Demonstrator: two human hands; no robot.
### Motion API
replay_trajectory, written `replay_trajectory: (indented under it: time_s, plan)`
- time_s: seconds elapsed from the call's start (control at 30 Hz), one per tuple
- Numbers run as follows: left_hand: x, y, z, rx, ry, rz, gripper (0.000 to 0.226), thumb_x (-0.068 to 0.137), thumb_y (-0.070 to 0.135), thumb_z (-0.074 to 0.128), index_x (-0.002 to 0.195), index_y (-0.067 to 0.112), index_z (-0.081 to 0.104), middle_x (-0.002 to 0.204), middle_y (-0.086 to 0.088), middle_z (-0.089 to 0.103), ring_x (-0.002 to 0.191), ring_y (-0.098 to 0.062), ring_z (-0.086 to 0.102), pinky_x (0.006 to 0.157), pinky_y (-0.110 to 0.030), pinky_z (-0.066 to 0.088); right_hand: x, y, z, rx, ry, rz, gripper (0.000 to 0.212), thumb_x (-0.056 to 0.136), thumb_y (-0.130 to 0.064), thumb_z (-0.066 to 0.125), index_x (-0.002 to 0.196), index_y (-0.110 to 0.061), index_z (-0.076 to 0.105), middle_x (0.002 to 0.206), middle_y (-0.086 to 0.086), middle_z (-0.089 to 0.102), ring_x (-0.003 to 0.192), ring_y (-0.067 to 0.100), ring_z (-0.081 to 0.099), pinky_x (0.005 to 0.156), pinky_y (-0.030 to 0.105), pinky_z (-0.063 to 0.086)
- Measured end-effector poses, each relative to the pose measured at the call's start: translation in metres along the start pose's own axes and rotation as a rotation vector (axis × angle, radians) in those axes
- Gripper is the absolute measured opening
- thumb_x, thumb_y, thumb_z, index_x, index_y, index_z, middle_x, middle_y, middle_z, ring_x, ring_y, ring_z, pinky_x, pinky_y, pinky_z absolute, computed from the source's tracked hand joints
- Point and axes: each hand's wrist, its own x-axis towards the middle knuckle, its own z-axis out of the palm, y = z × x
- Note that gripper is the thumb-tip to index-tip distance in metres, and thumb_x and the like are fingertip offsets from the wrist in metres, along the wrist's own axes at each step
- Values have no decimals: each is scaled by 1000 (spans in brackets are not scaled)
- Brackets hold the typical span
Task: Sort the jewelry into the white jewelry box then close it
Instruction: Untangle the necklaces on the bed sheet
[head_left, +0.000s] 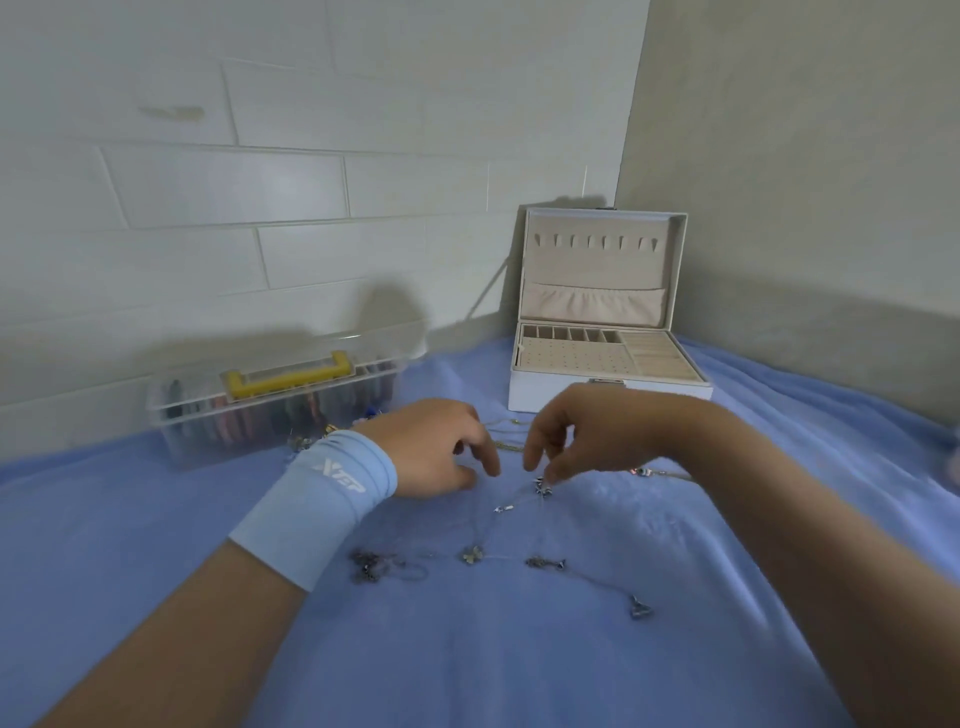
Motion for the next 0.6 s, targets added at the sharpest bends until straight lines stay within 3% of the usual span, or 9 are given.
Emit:
replay_trajectory:
  time_s: [0.07,0.17,0.3,0.37,0.43,0.5,0.6]
  plan:
    - [8,-2,5,51,-51,-2,20,88,28,68,104,37,75,109,14,58,100,-9,57,91,-28,47,10,1,11,-34,31,-22,23,84,-19,79,103,-34,77,100,-7,71,58,-4,56,54,12,44]
    - [10,-10,6,73,-40,-48,14,86,31,70,99,33,76,99,16,61,89,-6,57,80,-24,45,18,9,23,-58,83,5,23,82,-18,77,87,-40,77,94,-12,74,82,5,66,78,27,57]
    - [5,-17,1,168,-6,-137,12,91,33,63,97,30,73,93,16,63,91,-8,57,85,-30,49,16,16,23,-58,126,35,14,82,-25,79,74,-36,74,82,-16,73,62,-5,59,63,18,46]
    - [4,-20,-1,266,2,-210,16,93,32,58,97,27,72,97,13,66,93,-12,60,85,-31,51,16,20,23,-44,157,39,11,82,-26,78,76,-34,74,83,-16,72,65,-7,61,65,21,49]
    - [6,-27,-2,364,4,-295,18,93,26,53,90,22,71,92,7,68,88,-19,64,75,-31,51,17,23,21,-31,186,62,9,83,-27,78,78,-34,74,85,-15,73,77,1,66,74,29,57]
    - [8,-31,-5,423,-30,-376,18,90,20,51,81,19,67,83,4,65,77,-20,61,63,-28,45,16,25,18,-51,196,91,10,83,-27,78,77,-34,74,84,-14,73,75,7,68,72,29,58]
    - [11,-31,-8,428,-99,-420,21,89,22,53,98,23,72,99,6,70,87,-19,65,68,-28,52,15,28,17,-56,205,102,9,82,-26,78,78,-33,75,82,-13,74,68,10,67,61,27,56]
